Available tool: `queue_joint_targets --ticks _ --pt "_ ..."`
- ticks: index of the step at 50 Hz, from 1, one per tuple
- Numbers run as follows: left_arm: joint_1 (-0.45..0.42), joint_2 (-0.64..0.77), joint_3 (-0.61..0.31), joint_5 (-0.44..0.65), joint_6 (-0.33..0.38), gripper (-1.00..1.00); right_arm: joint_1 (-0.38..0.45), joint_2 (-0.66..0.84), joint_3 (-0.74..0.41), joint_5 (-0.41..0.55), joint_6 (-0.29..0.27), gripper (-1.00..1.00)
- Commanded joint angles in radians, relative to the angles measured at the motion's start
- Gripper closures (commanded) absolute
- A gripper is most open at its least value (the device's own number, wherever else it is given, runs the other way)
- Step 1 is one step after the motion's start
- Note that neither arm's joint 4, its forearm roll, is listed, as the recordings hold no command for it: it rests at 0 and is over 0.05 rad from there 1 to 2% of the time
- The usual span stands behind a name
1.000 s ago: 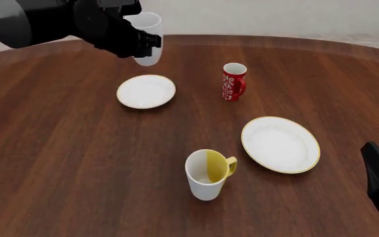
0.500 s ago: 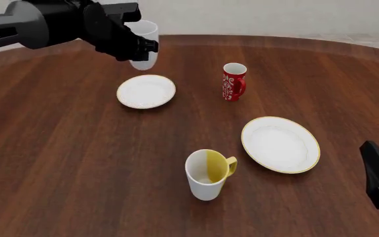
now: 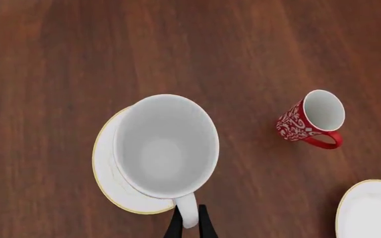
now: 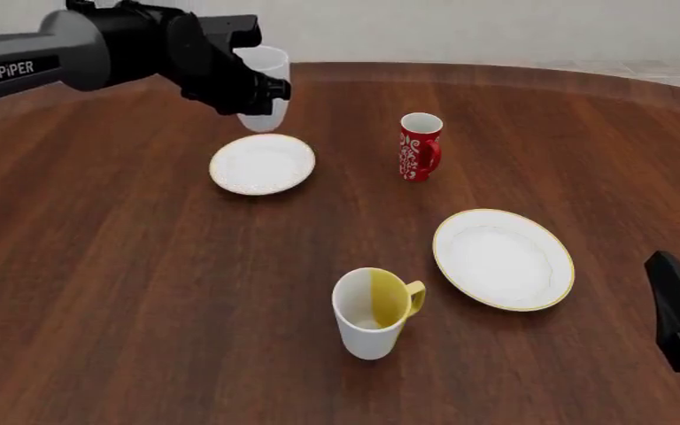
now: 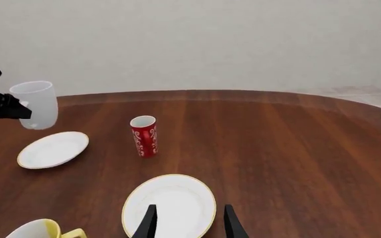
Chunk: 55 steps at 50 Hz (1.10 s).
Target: Put the white mug on the left plate.
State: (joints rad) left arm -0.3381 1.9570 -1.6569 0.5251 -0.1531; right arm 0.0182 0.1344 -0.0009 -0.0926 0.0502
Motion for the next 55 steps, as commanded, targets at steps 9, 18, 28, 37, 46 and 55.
queue_joint_targets --ticks 9,18,28,37,46,55 --pt "0.014 0.034 -0.019 -0.010 -0.006 1.00 -0.003 0.013 0.001 -0.012 0.003 -1.00" --pt "0.013 0.060 -0.031 -0.018 -0.011 1.00 -0.005 0.019 0.001 -0.017 0.004 -1.00" --pt "0.016 0.090 -0.058 -0.019 -0.022 1.00 -0.003 0.010 0.001 -0.009 0.005 -1.00" --pt "0.030 0.115 -0.066 -0.029 -0.021 1.00 -0.002 0.006 0.000 -0.004 0.007 -1.00" --pt "0.038 0.123 -0.062 -0.036 -0.024 1.00 -0.003 0.011 0.000 -0.008 0.007 -1.00" --pt "0.045 0.136 -0.055 -0.050 -0.034 1.00 -0.005 0.009 0.000 -0.006 0.007 -1.00"
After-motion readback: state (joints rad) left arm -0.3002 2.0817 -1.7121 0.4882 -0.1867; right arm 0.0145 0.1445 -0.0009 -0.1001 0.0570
